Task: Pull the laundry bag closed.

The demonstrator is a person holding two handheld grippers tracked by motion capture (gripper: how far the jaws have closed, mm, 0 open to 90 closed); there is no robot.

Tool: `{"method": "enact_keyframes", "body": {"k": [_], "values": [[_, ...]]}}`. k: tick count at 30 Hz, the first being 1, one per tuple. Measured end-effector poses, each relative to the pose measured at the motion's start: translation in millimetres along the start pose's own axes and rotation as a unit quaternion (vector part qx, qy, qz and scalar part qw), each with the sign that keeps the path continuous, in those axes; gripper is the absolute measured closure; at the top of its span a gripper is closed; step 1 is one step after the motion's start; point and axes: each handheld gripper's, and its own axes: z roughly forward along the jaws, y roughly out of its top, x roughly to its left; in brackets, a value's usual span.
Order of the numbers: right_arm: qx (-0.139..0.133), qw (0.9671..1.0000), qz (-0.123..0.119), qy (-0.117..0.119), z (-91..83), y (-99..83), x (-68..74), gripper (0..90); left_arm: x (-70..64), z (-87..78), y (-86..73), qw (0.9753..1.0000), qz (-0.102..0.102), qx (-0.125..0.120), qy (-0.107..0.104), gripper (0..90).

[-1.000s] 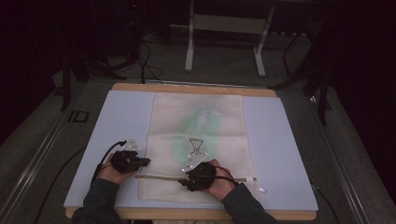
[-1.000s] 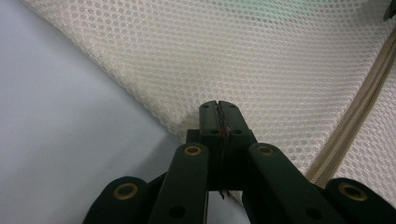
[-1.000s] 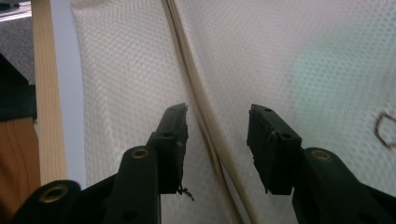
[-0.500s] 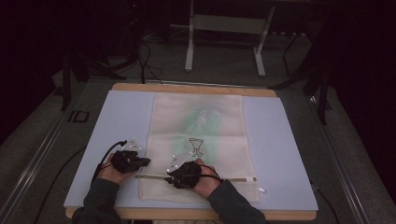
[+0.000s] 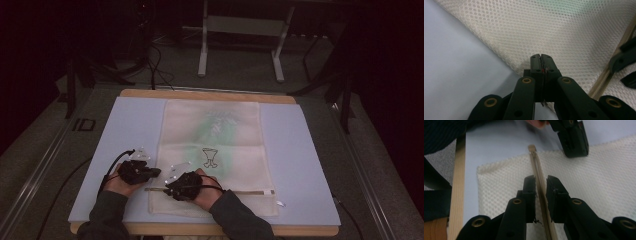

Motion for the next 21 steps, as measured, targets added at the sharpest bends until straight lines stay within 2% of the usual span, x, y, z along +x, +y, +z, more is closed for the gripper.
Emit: {"method": "enact_keyframes", "body": {"k": [5,13,21], "values": [[-0.008,1.0000,0.001,0.005,8.1,7.1,3.0,78.2,1.6,-1.7,-0.9,1.0000,-0.004,-0.004,0.000,88.2],[-0.010,0.9999,-0.002,0.001,19.8,16.3,4.0,78.4,4.3,-4.6,-1.6,0.9999,-0.009,-0.009,-0.002,88.0],[-0.018,0.9998,0.001,0.002,30.4,24.8,6.4,77.7,5.8,-5.5,-2.2,0.9999,-0.011,-0.012,0.004,88.5]]}}
